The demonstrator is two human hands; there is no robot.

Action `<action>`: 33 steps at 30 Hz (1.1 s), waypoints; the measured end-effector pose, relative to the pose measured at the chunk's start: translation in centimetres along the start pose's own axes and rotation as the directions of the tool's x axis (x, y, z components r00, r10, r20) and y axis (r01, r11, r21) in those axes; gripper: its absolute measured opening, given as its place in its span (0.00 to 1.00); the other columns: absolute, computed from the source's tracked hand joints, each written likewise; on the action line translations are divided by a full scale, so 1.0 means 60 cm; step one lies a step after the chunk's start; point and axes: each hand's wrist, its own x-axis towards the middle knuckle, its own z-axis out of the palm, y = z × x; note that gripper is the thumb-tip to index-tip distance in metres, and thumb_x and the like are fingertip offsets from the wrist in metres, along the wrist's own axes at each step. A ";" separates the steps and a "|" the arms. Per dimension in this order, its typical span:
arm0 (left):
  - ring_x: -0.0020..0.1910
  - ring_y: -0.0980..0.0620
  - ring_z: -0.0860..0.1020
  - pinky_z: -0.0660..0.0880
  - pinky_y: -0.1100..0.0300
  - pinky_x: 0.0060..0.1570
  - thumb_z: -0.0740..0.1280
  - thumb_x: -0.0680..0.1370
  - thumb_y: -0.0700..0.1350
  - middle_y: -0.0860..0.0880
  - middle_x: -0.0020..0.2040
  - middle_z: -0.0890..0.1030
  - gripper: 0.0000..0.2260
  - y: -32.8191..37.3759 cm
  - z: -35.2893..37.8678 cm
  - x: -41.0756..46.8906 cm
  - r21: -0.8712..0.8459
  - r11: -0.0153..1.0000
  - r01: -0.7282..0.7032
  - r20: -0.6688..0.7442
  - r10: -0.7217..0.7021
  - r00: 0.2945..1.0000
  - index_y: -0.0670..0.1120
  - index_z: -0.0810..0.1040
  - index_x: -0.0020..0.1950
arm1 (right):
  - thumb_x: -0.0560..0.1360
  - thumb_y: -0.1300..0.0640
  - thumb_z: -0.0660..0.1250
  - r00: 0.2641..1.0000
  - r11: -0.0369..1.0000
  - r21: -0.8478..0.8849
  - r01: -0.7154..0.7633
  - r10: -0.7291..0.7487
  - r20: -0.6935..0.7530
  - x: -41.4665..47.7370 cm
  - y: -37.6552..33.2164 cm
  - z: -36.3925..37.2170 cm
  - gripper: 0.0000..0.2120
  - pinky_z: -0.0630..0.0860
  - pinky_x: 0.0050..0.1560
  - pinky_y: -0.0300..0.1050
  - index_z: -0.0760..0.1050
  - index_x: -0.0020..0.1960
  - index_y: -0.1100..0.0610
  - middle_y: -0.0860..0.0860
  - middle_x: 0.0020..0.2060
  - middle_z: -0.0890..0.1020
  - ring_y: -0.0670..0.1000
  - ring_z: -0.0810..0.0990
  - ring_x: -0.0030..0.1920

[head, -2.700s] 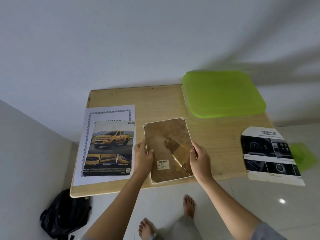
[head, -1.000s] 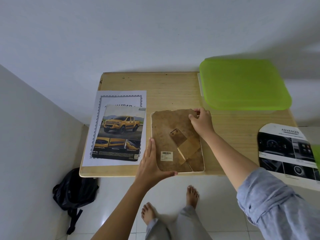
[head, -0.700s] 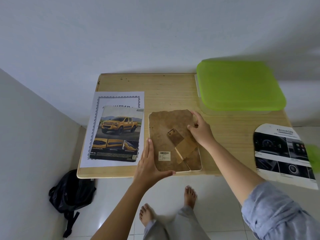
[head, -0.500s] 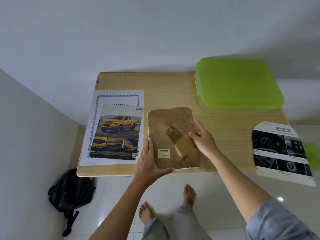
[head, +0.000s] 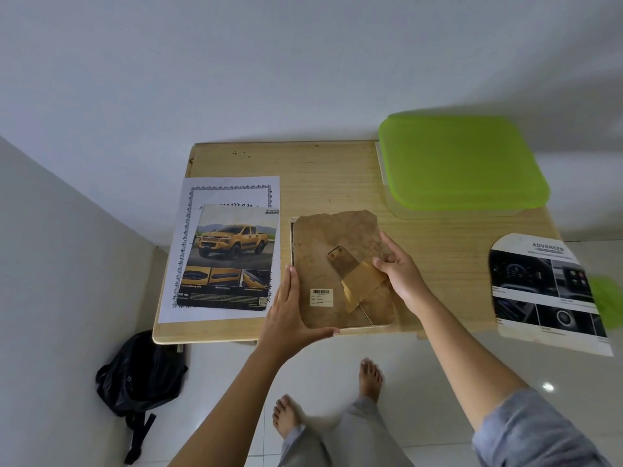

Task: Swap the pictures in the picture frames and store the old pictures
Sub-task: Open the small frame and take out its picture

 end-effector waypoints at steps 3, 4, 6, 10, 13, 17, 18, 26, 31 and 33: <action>0.75 0.56 0.42 0.51 0.52 0.72 0.70 0.59 0.71 0.56 0.75 0.34 0.60 -0.002 -0.001 -0.001 0.007 1.000 -0.021 -0.008 0.022 1.000 0.55 0.27 0.70 | 0.77 0.67 0.60 0.995 1.000 -0.002 0.017 -0.018 -0.102 -0.004 0.004 -0.010 0.27 0.75 0.56 0.43 0.62 0.71 0.47 0.62 0.45 0.77 0.56 0.79 0.47; 0.75 0.56 0.42 0.51 0.53 0.72 0.70 0.59 0.71 0.56 0.75 0.34 0.60 -0.002 -0.001 -0.001 0.010 1.000 -0.025 -0.010 0.025 1.000 0.55 0.27 0.70 | 0.77 0.66 0.60 0.990 1.000 -0.012 0.022 -0.024 -0.136 -0.007 0.005 -0.018 0.26 0.73 0.61 0.50 0.63 0.71 0.47 0.65 0.50 0.78 0.59 0.79 0.51; 0.76 0.55 0.43 0.53 0.52 0.72 0.69 0.59 0.71 0.55 0.76 0.34 0.60 -0.003 -0.001 -0.001 0.026 0.999 -0.029 -0.012 0.029 1.000 0.53 0.28 0.70 | 0.77 0.65 0.60 0.986 1.000 -0.025 0.015 -0.018 -0.165 -0.015 0.007 -0.034 0.25 0.70 0.64 0.52 0.63 0.71 0.49 0.65 0.57 0.77 0.59 0.77 0.56; 0.76 0.53 0.43 0.55 0.50 0.72 0.66 0.61 0.73 0.54 0.75 0.33 0.59 -0.002 0.000 -0.001 0.092 0.995 -0.029 -0.004 0.029 1.000 0.48 0.32 0.74 | 0.77 0.64 0.61 0.976 0.999 -0.053 0.006 -0.018 -0.215 -0.036 0.021 -0.078 0.25 0.69 0.62 0.43 0.62 0.72 0.49 0.50 0.62 0.73 0.51 0.75 0.57; 0.76 0.52 0.42 0.55 0.52 0.72 0.64 0.61 0.74 0.53 0.75 0.32 0.59 -0.001 0.000 -0.002 0.139 0.990 -0.026 -0.001 0.027 1.000 0.47 0.33 0.75 | 0.77 0.63 0.62 0.961 0.999 -0.045 -0.014 0.001 -0.276 -0.053 0.044 -0.107 0.23 0.68 0.59 0.41 0.65 0.70 0.49 0.47 0.61 0.73 0.46 0.73 0.55; 0.76 0.51 0.43 0.55 0.52 0.72 0.65 0.63 0.73 0.52 0.75 0.32 0.58 0.001 -0.002 -0.002 0.159 0.987 -0.021 0.012 0.019 1.000 0.47 0.33 0.75 | 0.75 0.62 0.65 0.911 0.997 -0.078 -0.004 -0.029 -0.412 -0.062 0.061 -0.131 0.19 0.73 0.54 0.45 0.71 0.66 0.56 0.56 0.57 0.79 0.52 0.77 0.54; 0.76 0.51 0.43 0.55 0.52 0.72 0.65 0.63 0.73 0.52 0.75 0.32 0.57 0.002 -0.003 -0.002 0.161 0.987 -0.017 0.014 0.014 1.000 0.47 0.33 0.75 | 0.75 0.62 0.65 0.893 0.994 -0.109 -0.007 -0.042 -0.447 -0.061 0.062 -0.136 0.18 0.72 0.51 0.44 0.71 0.65 0.57 0.57 0.56 0.79 0.53 0.77 0.53; 0.76 0.50 0.45 0.57 0.50 0.71 0.64 0.65 0.71 0.52 0.76 0.35 0.54 -0.006 -0.009 -0.015 0.186 0.983 -0.005 0.030 -0.001 1.000 0.48 0.34 0.75 | 0.76 0.61 0.64 0.791 0.940 -0.332 -0.081 -0.142 -0.595 -0.045 0.057 -0.160 0.15 0.72 0.55 0.49 0.73 0.62 0.60 0.59 0.57 0.78 0.57 0.77 0.57; 0.76 0.49 0.46 0.57 0.50 0.71 0.64 0.66 0.70 0.51 0.76 0.36 0.53 -0.009 -0.012 -0.023 0.189 0.982 0.002 0.028 -0.008 1.000 0.47 0.35 0.75 | 0.76 0.59 0.61 0.794 0.858 -0.502 -0.107 -0.230 -0.563 -0.042 0.073 -0.129 0.18 0.67 0.63 0.53 0.71 0.66 0.60 0.58 0.62 0.73 0.58 0.69 0.65; 0.76 0.49 0.46 0.57 0.49 0.71 0.64 0.66 0.70 0.51 0.76 0.36 0.53 -0.009 -0.011 -0.024 0.182 0.983 0.008 0.028 -0.013 1.000 0.47 0.35 0.75 | 0.77 0.58 0.61 0.794 0.817 -0.569 -0.095 -0.283 -0.538 -0.054 0.077 -0.105 0.20 0.65 0.65 0.53 0.67 0.69 0.60 0.57 0.66 0.68 0.57 0.64 0.68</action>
